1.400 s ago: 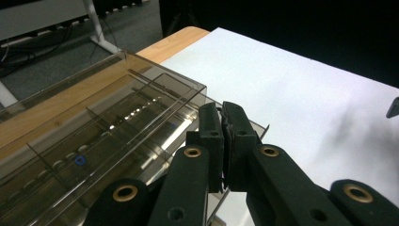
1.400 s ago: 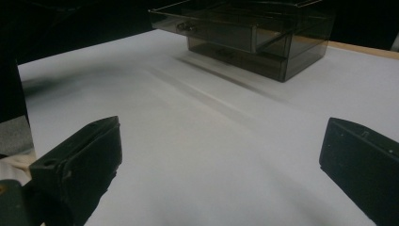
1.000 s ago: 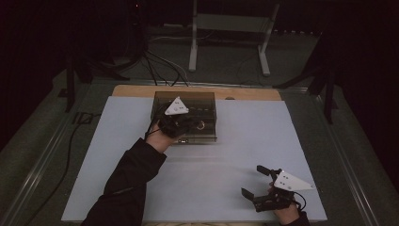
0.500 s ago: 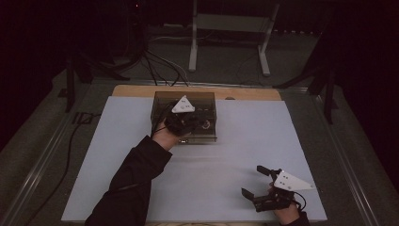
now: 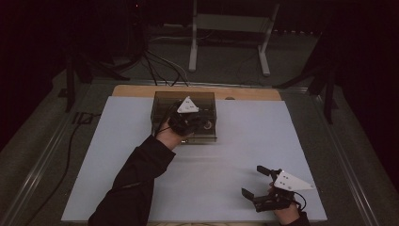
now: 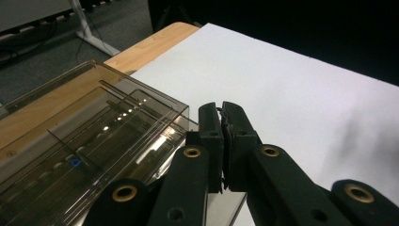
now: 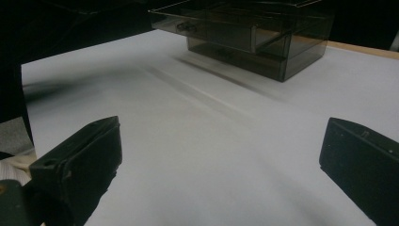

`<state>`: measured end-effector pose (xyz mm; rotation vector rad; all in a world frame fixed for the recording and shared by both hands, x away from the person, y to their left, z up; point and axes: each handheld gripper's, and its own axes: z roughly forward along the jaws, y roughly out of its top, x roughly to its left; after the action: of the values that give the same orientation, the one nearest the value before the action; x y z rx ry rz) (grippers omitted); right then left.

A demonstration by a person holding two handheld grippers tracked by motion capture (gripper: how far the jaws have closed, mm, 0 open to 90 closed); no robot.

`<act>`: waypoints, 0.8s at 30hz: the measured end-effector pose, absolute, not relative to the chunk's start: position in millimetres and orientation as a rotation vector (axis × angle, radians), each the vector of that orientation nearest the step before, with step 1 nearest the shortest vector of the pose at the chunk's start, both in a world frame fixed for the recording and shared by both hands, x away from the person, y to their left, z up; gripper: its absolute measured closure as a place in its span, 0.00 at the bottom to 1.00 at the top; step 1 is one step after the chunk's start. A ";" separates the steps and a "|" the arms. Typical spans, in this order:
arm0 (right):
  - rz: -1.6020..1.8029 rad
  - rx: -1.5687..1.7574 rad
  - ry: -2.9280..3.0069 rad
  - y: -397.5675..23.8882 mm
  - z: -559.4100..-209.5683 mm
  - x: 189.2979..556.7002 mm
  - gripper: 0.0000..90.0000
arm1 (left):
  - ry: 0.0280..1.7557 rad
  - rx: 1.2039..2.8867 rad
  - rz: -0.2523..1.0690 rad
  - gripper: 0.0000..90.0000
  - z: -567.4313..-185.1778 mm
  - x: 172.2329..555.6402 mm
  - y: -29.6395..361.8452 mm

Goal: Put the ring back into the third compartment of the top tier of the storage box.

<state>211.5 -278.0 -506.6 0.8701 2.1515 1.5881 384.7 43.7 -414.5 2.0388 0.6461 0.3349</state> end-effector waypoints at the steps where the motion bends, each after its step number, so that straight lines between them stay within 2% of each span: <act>1: 1.584 0.875 2.155 -277.8 -507.1 211.6 0.00 | 0.646 2.038 0.327 0.98 -415.0 385.1 43.4; 2: 1.584 0.875 2.155 -277.8 -507.1 211.6 0.00 | 0.646 2.038 0.327 0.98 -415.0 385.1 43.4; 6: 1.587 0.871 2.152 -278.2 -506.6 211.4 0.00 | 0.672 2.041 0.351 0.71 -415.0 383.8 43.1; 7: 1.587 0.874 2.154 -278.2 -506.8 211.5 0.00 | 0.671 2.047 0.338 0.71 -414.0 383.1 43.4; 8: 1.586 0.876 2.153 -278.2 -507.1 211.7 0.00 | 0.670 2.046 0.340 0.63 -413.6 382.2 43.3; 11: 1.587 0.871 2.151 -278.2 -506.7 211.4 0.00 | 0.659 2.037 0.338 0.54 -410.2 378.4 43.2; 22: 1.586 0.870 2.150 -277.8 -506.4 210.9 0.00 | 0.639 2.032 0.316 0.40 -401.8 372.1 48.5; 24: 1.580 0.873 2.153 -277.8 -507.0 211.3 0.00 | 0.645 2.033 0.320 0.34 -401.2 371.2 50.3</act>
<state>211.3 -277.8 -507.0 0.8726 2.1526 1.5803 371.2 50.3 -401.2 2.0329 0.6455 0.3203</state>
